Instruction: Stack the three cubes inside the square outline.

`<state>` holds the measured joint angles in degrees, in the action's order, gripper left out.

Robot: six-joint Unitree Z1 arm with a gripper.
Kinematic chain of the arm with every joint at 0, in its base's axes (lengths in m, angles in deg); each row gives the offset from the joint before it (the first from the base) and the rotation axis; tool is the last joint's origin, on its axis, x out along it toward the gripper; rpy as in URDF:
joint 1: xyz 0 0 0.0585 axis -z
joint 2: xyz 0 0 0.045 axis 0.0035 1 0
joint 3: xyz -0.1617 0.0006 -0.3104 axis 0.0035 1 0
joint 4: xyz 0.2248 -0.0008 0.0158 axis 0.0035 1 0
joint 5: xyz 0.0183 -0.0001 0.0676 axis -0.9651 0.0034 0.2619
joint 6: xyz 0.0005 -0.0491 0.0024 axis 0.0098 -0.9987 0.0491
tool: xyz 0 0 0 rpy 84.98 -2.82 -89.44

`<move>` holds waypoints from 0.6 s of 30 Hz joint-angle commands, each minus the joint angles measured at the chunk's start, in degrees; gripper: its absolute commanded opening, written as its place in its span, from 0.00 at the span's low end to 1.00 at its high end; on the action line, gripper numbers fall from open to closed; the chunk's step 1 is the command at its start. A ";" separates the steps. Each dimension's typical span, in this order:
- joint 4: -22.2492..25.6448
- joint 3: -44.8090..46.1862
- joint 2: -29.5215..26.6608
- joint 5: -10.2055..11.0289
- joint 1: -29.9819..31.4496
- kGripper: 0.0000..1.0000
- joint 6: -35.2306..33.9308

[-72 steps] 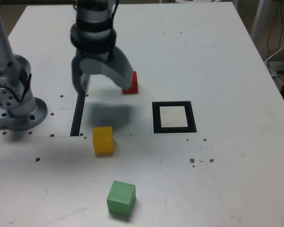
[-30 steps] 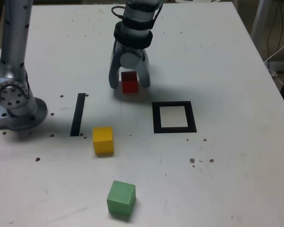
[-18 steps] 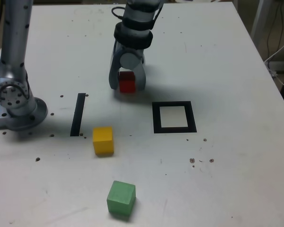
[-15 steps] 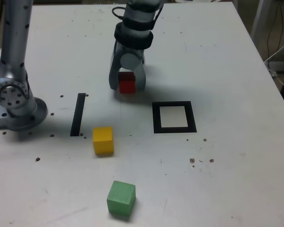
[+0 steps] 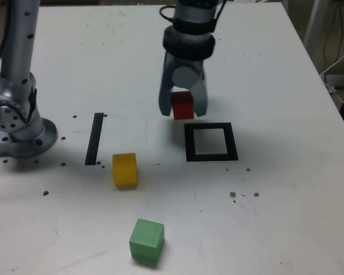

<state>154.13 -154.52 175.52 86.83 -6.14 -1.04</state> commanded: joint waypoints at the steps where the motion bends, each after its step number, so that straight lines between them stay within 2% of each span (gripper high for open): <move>1: 0.98 -1.94 1.32 -0.49 1.36 0.24 -1.19; 9: 3.72 -8.30 5.64 -2.02 5.40 0.24 -3.80; 18: 4.12 -10.18 9.90 -3.20 5.72 0.24 -3.89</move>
<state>158.12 -164.48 184.87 83.73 -0.40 -4.89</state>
